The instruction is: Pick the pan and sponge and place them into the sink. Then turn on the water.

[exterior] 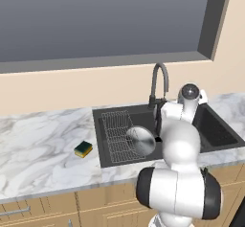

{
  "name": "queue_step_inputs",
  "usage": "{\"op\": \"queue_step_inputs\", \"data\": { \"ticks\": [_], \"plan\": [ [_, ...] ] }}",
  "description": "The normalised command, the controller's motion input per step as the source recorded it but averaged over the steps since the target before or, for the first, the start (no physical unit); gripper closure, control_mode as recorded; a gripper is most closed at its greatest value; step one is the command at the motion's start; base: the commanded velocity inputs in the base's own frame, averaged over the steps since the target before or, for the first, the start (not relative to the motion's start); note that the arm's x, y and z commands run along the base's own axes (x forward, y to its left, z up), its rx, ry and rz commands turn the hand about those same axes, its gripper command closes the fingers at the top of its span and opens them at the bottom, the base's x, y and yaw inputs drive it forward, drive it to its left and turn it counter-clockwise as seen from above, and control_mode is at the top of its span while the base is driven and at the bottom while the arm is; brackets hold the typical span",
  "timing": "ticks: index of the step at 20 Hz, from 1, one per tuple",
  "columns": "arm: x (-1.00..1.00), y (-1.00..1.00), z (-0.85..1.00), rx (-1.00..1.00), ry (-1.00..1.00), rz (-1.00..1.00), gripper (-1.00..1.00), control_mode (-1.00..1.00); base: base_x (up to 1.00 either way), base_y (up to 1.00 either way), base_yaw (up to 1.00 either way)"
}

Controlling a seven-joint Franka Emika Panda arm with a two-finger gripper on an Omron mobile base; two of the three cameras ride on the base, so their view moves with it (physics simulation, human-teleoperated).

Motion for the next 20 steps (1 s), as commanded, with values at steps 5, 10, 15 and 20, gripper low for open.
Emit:
{"op": "queue_step_inputs", "data": {
  "ticks": [5, 10, 15, 20],
  "plan": [
    [0.00, 0.02, 0.62, 0.48, 0.14, -0.17, -1.00, -1.00, 0.00, 0.00, 0.00],
    [0.00, 0.21, 0.22, 0.47, 0.14, -0.13, -1.00, -1.00, 0.00, 0.00, 0.00],
    [-0.06, 0.54, 0.00, 0.34, 0.12, -0.05, -1.00, -1.00, 0.00, 0.00, 0.00],
    [-0.15, 0.76, 0.00, 0.21, 0.10, -0.02, -1.00, -1.00, 0.00, 0.00, 0.00]
  ]
}}
